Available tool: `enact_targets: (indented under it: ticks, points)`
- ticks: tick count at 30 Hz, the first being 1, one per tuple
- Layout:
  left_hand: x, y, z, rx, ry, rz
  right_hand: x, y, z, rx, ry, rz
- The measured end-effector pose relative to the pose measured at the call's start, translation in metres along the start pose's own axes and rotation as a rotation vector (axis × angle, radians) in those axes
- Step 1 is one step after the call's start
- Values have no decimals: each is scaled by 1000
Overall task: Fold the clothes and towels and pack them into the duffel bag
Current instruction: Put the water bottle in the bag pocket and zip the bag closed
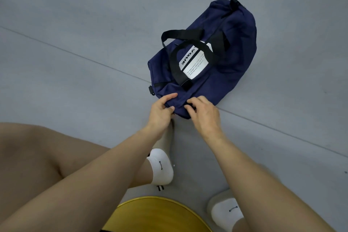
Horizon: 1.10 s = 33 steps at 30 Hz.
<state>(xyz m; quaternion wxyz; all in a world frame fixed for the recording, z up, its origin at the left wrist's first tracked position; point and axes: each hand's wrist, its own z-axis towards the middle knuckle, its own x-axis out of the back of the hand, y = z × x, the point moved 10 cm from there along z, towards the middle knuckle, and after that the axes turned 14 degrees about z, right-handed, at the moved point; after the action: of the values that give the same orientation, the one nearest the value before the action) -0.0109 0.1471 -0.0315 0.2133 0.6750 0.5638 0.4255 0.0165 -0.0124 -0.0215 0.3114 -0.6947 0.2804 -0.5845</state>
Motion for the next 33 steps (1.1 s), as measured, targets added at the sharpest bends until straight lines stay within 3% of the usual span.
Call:
enact_targets:
  ticks: [6,11,17,23,29,33]
  points:
    - [1,14,6,-95,47,273,8,-3,11,53,-16,20]
    - [15,15,17,-163,71,511,64,46,24,-197,175,122]
    - [43,26,37,-228,123,610,93,38,32,-180,209,38]
    - [27,54,43,-353,75,736,101,50,-15,-352,341,84]
    - [11,32,16,-349,49,708,111,62,4,-347,327,1]
    - [-11,10,-5,-221,72,511,109,68,35,-342,282,-26]
